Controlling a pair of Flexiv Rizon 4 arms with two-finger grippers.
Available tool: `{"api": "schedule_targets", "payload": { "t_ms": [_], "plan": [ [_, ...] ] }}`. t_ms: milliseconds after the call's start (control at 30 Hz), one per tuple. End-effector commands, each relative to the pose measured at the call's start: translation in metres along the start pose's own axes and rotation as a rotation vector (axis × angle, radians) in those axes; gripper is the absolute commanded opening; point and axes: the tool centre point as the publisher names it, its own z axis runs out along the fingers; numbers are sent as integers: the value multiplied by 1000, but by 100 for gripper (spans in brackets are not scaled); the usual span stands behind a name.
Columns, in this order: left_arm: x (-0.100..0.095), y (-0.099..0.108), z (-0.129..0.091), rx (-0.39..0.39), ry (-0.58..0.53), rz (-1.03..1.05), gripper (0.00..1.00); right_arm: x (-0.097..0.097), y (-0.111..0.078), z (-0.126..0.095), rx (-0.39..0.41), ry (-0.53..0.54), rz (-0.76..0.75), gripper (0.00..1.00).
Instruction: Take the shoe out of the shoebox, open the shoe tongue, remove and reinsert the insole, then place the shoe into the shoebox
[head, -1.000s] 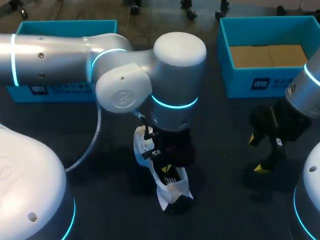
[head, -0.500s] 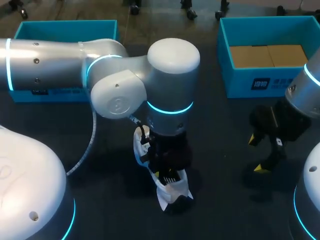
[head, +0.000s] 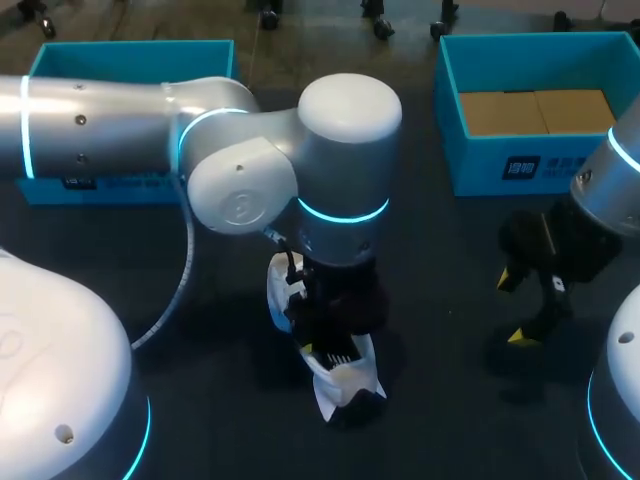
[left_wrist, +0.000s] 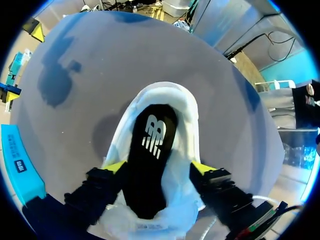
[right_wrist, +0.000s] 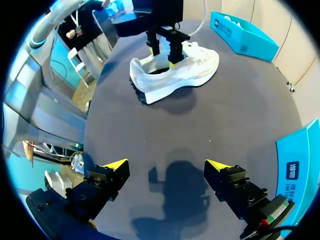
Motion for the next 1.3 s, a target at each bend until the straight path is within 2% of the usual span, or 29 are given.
{"api": "schedule_targets", "payload": {
  "t_ms": [33,300,567,833,1000,1300],
  "plan": [
    [-3,1,2,-6,18,17,100,1,0,0,3,-1,1,100],
    [-3,11,-2,53,-11,38,100,1,0,0,3,-1,1,100],
    [0,10,-12,54,-41,63,100,1,0,0,3,-1,1,100],
    [0,-12,-9,45,-43,110,100,1,0,0,3,-1,1,100],
    [0,-14,-8,29,-40,114,100,1,0,0,3,-1,1,100],
    [0,8,-19,18,-57,66,100,1,0,0,3,-1,1,100]
  ]
}}
